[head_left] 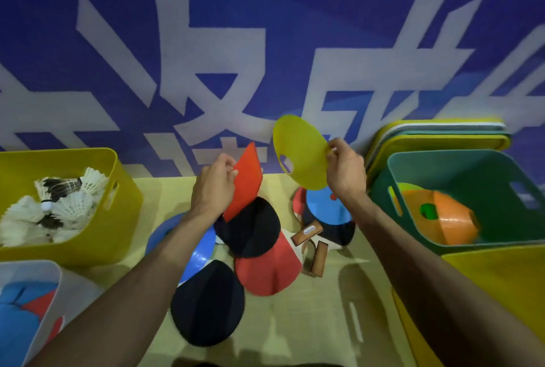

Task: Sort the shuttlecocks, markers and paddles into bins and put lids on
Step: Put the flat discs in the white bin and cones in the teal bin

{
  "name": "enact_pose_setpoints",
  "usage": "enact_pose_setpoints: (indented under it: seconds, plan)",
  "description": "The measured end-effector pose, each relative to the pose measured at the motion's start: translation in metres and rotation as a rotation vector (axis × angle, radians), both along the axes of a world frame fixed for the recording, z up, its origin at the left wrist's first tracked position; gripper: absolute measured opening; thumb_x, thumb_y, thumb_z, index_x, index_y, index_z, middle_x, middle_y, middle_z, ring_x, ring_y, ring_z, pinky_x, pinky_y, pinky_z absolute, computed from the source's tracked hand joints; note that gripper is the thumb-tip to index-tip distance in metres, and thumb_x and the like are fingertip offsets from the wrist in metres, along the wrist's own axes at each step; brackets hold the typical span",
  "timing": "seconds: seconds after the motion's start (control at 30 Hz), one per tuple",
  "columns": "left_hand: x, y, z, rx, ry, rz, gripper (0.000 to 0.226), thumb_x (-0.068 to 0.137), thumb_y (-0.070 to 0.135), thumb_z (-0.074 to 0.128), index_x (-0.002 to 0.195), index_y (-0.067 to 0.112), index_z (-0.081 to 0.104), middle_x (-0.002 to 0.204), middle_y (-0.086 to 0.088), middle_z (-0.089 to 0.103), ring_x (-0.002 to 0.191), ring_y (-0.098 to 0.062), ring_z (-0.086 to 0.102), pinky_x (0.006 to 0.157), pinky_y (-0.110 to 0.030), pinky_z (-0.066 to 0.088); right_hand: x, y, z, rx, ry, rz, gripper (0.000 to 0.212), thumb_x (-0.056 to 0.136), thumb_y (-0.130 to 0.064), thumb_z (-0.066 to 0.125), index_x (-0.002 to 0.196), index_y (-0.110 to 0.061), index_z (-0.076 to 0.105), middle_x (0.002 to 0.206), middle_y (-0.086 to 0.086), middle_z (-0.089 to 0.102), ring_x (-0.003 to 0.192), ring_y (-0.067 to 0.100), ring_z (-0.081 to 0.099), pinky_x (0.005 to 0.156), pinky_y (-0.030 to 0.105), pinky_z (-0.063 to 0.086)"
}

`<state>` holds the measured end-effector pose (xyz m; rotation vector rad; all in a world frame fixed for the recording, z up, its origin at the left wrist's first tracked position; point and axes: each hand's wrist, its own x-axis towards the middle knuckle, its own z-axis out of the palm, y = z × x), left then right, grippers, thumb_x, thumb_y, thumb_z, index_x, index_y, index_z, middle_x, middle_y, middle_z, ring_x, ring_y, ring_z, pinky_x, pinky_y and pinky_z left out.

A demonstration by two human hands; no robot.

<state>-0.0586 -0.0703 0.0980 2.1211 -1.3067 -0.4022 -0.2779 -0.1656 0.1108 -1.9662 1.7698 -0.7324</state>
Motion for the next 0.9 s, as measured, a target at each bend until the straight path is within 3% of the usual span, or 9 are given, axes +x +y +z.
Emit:
enact_pose_setpoints:
  seconds: [0.1, 0.2, 0.33, 0.47, 0.53, 0.63, 0.7, 0.8, 0.9]
  plan:
    - [-0.035, -0.017, 0.022, -0.099, 0.061, -0.046, 0.012, 0.094, 0.017, 0.055, 0.105, 0.013, 0.056, 0.098, -0.003, 0.066, 0.096, -0.025, 0.061, 0.079, -0.032, 0.045, -0.032, -0.005, 0.013, -0.054, -0.283, -0.138, 0.018, 0.094, -0.009, 0.044, 0.104, -0.012, 0.059, 0.097, 0.012, 0.065, 0.079, 0.025, 0.053, 0.063, 0.035, 0.043]
    - [-0.08, -0.036, 0.042, -0.182, 0.086, -0.105, 0.011, 0.094, 0.019, 0.055, 0.103, 0.014, 0.057, 0.088, 0.004, 0.06, 0.092, -0.023, 0.061, 0.079, -0.034, 0.047, -0.061, -0.009, 0.021, -0.1, -0.486, -0.291, 0.014, 0.093, -0.011, 0.048, 0.1, -0.017, 0.058, 0.085, 0.005, 0.06, 0.079, 0.027, 0.058, 0.075, 0.048, 0.051]
    - [-0.14, -0.058, 0.06, -0.268, 0.202, -0.173, 0.009, 0.092, 0.018, 0.056, 0.101, 0.014, 0.057, 0.085, 0.004, 0.061, 0.09, -0.023, 0.061, 0.08, -0.034, 0.048, -0.106, -0.014, 0.029, -0.162, -0.601, -0.47, 0.02, 0.091, -0.014, 0.053, 0.088, -0.034, 0.053, 0.08, -0.004, 0.06, 0.086, 0.028, 0.064, 0.079, 0.052, 0.054]
    - [-0.189, -0.074, 0.07, -0.292, 0.339, -0.248, 0.006, 0.091, 0.015, 0.058, 0.097, 0.015, 0.057, 0.087, 0.001, 0.066, 0.082, -0.017, 0.061, 0.073, -0.024, 0.046, -0.157, -0.014, 0.04, -0.217, -0.681, -0.646, 0.035, 0.09, -0.019, 0.053, 0.074, -0.05, 0.049, 0.073, -0.015, 0.053, 0.086, 0.027, 0.064, 0.076, 0.055, 0.055]
    - [-0.211, -0.081, 0.071, -0.279, 0.488, -0.287, 0.008, 0.089, 0.012, 0.06, 0.09, 0.019, 0.055, 0.086, 0.001, 0.065, 0.078, -0.016, 0.061, 0.072, -0.023, 0.049, -0.182, -0.015, 0.042, -0.241, -0.734, -0.723, 0.026, 0.092, -0.018, 0.052, 0.084, -0.043, 0.052, 0.074, -0.015, 0.052, 0.087, 0.027, 0.064, 0.071, 0.054, 0.057]
    - [-0.243, -0.09, 0.069, -0.187, 0.675, -0.364, 0.015, 0.09, 0.015, 0.06, 0.086, 0.029, 0.055, 0.092, 0.001, 0.067, 0.085, -0.022, 0.066, 0.08, -0.046, 0.057, -0.213, -0.016, 0.042, -0.258, -0.798, -0.811, 0.014, 0.096, -0.018, 0.05, 0.109, -0.021, 0.055, 0.083, -0.007, 0.056, 0.082, 0.022, 0.064, 0.066, 0.049, 0.059]
    - [-0.263, -0.093, 0.068, -0.121, 0.759, -0.383, 0.01, 0.093, 0.014, 0.056, 0.094, 0.025, 0.057, 0.1, -0.001, 0.066, 0.088, -0.02, 0.067, 0.073, -0.04, 0.06, -0.225, -0.013, 0.042, -0.25, -0.82, -0.835, 0.019, 0.098, -0.017, 0.047, 0.116, -0.016, 0.053, 0.09, -0.003, 0.056, 0.074, 0.017, 0.062, 0.064, 0.045, 0.06]
    - [-0.29, -0.103, 0.063, -0.051, 0.965, -0.338, 0.015, 0.094, 0.01, 0.055, 0.109, 0.012, 0.056, 0.102, -0.007, 0.066, 0.079, -0.013, 0.067, 0.054, -0.023, 0.055, -0.243, -0.012, 0.042, -0.268, -0.825, -0.871, 0.02, 0.099, -0.015, 0.047, 0.118, -0.014, 0.053, 0.081, -0.01, 0.05, 0.066, 0.012, 0.059, 0.063, 0.046, 0.06]
    - [-0.306, -0.114, 0.044, 0.079, 1.122, -0.274, 0.021, 0.092, 0.008, 0.058, 0.113, 0.009, 0.057, 0.105, -0.011, 0.068, 0.084, -0.018, 0.069, 0.06, -0.025, 0.058, -0.256, -0.013, 0.04, -0.261, -0.854, -0.901, 0.019, 0.099, -0.012, 0.047, 0.117, -0.013, 0.052, 0.078, -0.013, 0.048, 0.067, 0.012, 0.059, 0.063, 0.044, 0.06]
